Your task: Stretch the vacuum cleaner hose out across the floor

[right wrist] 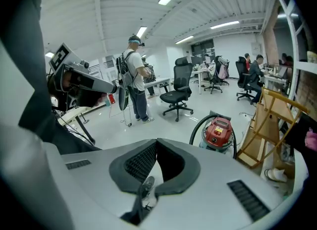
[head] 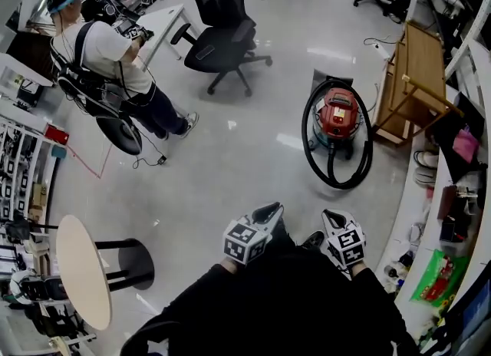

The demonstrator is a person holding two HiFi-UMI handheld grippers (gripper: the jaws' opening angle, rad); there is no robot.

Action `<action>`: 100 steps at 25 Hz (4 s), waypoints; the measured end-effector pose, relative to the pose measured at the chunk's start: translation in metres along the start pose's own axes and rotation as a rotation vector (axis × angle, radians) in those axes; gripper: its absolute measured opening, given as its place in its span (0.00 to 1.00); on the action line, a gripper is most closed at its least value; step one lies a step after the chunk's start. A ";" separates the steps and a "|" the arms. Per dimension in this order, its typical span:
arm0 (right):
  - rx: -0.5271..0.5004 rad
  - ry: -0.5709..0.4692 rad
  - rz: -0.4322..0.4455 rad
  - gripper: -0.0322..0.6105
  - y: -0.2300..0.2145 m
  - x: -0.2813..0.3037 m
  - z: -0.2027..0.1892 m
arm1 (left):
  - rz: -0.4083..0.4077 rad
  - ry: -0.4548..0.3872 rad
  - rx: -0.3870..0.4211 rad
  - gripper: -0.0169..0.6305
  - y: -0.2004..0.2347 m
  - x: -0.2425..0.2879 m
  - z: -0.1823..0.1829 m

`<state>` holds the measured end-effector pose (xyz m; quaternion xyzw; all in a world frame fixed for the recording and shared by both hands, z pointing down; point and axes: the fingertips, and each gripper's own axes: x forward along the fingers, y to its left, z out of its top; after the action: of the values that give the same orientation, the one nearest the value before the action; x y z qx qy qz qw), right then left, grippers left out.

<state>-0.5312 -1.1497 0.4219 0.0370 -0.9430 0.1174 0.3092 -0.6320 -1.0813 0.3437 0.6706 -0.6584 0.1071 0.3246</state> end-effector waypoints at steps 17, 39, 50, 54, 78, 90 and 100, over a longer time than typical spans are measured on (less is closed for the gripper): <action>0.218 0.080 -0.309 0.07 -0.208 0.035 0.052 | -0.168 0.230 0.171 0.23 0.128 0.278 0.082; 0.332 -0.110 -0.257 0.07 -0.368 0.226 0.059 | 0.040 0.571 0.126 0.36 0.405 0.598 0.008; 0.503 -0.086 -0.189 0.07 -0.352 0.275 -0.023 | 0.132 0.600 0.074 0.44 0.450 0.694 -0.062; 0.542 -0.084 -0.177 0.07 -0.346 0.283 -0.039 | 0.162 0.627 0.077 0.45 0.466 0.709 -0.077; 0.463 -0.161 -0.235 0.07 -0.355 0.206 0.033 | -0.164 0.159 0.122 0.33 0.225 0.624 0.117; 0.289 -0.237 -0.337 0.07 -0.375 0.093 0.125 | -0.232 0.131 0.346 0.32 0.091 0.499 0.175; -0.098 -0.184 -0.424 0.15 -0.395 -0.006 0.171 | -0.352 0.136 0.593 0.32 0.016 0.421 0.196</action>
<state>-0.5688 -1.5745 0.3630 0.2297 -0.9430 0.0003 0.2410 -0.6561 -1.5354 0.4388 0.8301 -0.4499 0.2807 0.1724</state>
